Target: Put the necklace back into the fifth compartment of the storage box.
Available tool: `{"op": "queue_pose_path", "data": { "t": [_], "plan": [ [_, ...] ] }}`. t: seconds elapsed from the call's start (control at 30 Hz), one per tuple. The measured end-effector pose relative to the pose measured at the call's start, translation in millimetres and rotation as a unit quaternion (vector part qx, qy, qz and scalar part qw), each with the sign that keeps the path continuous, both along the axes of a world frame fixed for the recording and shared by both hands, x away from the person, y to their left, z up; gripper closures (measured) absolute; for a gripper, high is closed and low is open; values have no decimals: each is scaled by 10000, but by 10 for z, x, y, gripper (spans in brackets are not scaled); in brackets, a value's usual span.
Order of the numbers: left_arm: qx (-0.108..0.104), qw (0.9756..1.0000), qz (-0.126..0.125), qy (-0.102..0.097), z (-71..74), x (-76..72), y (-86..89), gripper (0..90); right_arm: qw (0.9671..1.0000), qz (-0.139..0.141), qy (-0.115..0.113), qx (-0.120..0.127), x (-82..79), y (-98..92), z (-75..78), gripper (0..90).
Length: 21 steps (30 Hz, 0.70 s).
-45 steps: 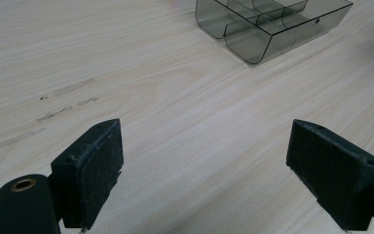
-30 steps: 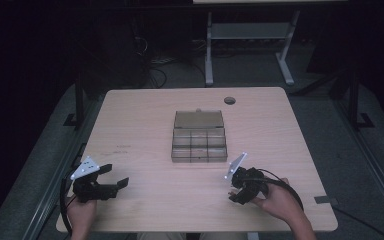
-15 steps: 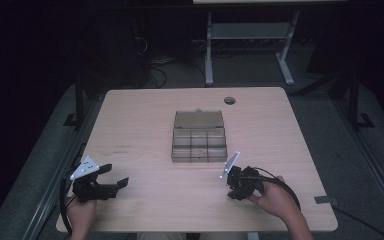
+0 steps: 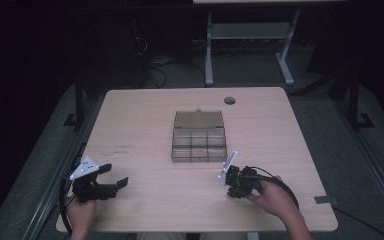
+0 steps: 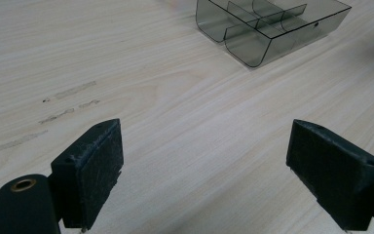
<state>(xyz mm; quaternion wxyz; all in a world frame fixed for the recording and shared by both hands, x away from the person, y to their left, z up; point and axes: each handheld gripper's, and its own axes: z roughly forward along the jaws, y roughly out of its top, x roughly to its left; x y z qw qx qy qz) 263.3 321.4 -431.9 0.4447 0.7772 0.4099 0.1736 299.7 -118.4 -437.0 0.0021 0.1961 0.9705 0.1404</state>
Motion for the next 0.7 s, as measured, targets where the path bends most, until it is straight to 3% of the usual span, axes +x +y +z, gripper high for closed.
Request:
{"op": "queue_pose_path", "data": {
  "t": [0.27, 0.7],
  "plan": [
    [3, 10000, -18, 1, -1, 3, -7, 130, 10000, -26, 36, 62, 13, -14, 15, 817],
    [5, 10000, -23, -12, -1, 1, -7, 130, 9998, 4, -34, 201, 13, -39, 162, 818]
  ]
}}
